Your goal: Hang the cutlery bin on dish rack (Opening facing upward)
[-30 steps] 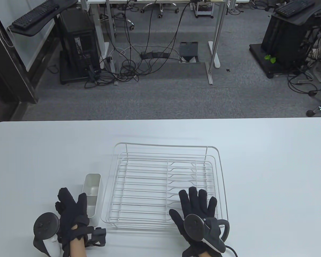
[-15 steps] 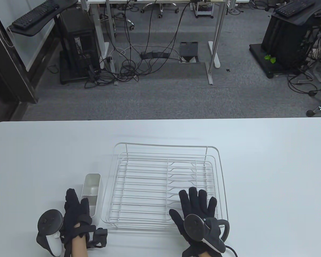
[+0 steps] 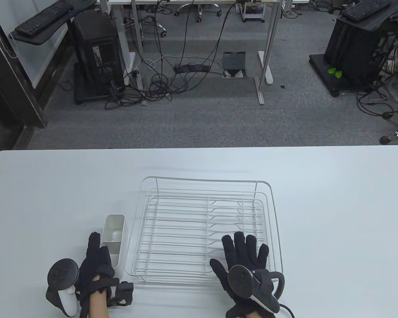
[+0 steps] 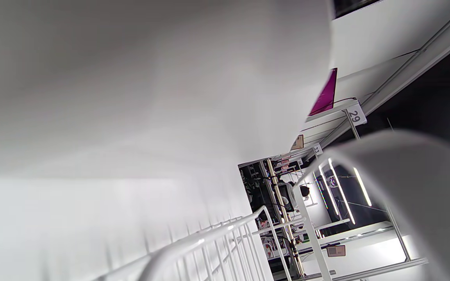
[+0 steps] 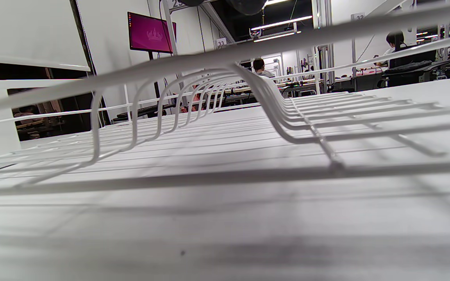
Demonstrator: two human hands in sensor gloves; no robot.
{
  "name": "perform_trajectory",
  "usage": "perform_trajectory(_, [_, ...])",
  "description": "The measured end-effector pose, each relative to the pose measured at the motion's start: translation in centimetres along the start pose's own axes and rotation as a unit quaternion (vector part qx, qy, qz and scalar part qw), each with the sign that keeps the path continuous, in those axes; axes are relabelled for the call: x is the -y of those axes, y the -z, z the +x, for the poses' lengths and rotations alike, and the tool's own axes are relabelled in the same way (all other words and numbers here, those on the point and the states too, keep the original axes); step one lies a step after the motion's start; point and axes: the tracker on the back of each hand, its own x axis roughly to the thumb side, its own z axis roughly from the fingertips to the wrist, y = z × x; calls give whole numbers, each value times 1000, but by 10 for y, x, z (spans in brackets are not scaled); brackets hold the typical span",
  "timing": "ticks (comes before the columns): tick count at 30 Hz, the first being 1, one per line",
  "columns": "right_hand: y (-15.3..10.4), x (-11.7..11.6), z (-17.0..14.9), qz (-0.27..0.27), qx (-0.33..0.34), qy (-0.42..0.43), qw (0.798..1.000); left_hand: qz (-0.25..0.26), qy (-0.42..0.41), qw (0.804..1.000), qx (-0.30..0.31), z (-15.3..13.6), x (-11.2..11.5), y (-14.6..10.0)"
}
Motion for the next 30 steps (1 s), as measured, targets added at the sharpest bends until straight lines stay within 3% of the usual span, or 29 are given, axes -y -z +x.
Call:
perform_trajectory(16, [0,0,0,0,0,0,1000,57,-3,998,19,7,-11,-6])
perform_trajectory(30, [0,0,0,0,0,0,1000,114,-53,980,156,41,-21,-30])
